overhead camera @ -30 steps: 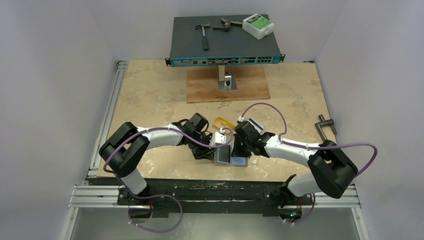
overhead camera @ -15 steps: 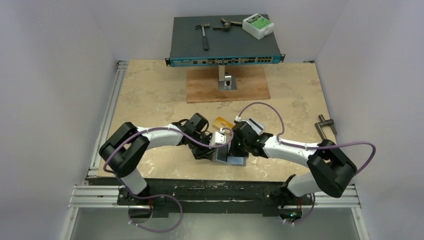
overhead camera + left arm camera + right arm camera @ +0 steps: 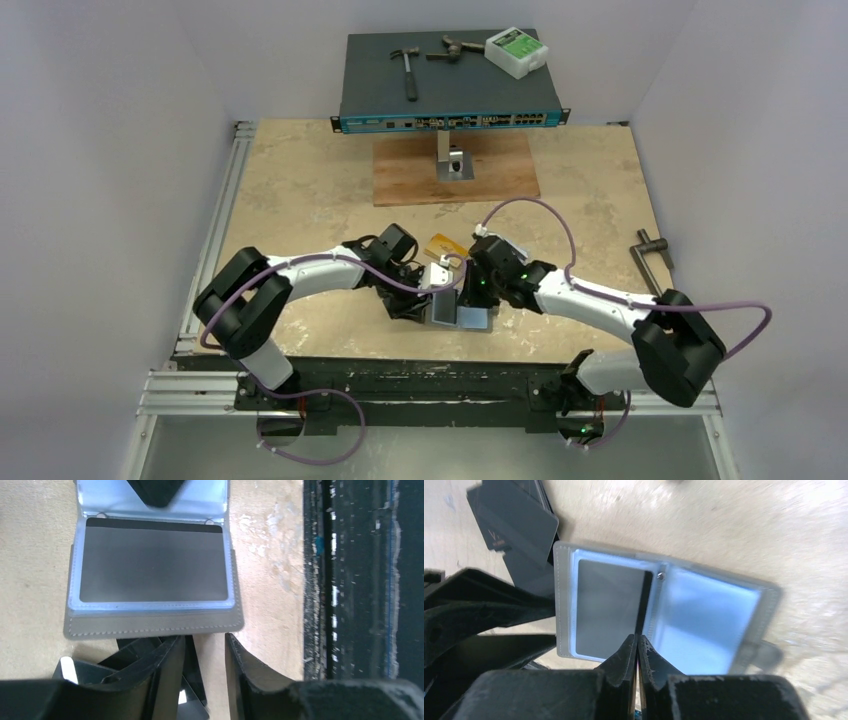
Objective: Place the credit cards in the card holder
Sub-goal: Insert the credit card into the card holder, then pick up the credit card from the center of the board.
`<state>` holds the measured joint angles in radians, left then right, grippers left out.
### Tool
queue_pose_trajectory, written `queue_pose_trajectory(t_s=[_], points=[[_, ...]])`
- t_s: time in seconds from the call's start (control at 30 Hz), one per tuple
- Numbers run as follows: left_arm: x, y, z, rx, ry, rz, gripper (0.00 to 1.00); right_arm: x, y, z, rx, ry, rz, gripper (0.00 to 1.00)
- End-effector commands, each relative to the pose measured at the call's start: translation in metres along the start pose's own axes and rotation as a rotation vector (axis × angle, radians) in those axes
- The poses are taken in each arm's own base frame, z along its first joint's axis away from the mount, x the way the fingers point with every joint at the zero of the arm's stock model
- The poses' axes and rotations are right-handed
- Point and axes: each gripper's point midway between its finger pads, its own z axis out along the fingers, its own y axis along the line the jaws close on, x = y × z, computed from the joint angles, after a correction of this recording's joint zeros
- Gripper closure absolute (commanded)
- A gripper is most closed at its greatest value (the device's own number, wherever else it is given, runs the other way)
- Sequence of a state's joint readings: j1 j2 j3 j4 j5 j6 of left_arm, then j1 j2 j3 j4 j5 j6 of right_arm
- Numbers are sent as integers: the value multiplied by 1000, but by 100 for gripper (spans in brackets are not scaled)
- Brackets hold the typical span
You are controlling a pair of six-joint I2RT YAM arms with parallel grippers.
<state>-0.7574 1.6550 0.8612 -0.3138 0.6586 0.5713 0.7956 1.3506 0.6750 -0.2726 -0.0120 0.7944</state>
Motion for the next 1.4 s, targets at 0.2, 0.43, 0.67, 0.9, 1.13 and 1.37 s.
queue_pose_trajectory(t_s=[0.2,0.43,0.67,0.9,1.13,1.37], points=[[-55,-10,-67,-39,-116,60,54,-101,-12,-44,40,-223,-21,56],[-39,27,-112,-246,-68,-93,38,-155,-5,-28,-3,-273,-77,21],[-34,45,-170,-502,-86,-162,2,-182,2,-10,-26,-278,-121,1],[-13,51,-204,-609,-109,-180,0,-189,0,-1,-24,-285,-136,1],[-16,59,-202,-576,-85,-195,0,-184,-9,9,-8,-287,-160,1],[-31,80,-191,-563,-154,-179,0,-182,-23,38,38,-257,-187,3]])
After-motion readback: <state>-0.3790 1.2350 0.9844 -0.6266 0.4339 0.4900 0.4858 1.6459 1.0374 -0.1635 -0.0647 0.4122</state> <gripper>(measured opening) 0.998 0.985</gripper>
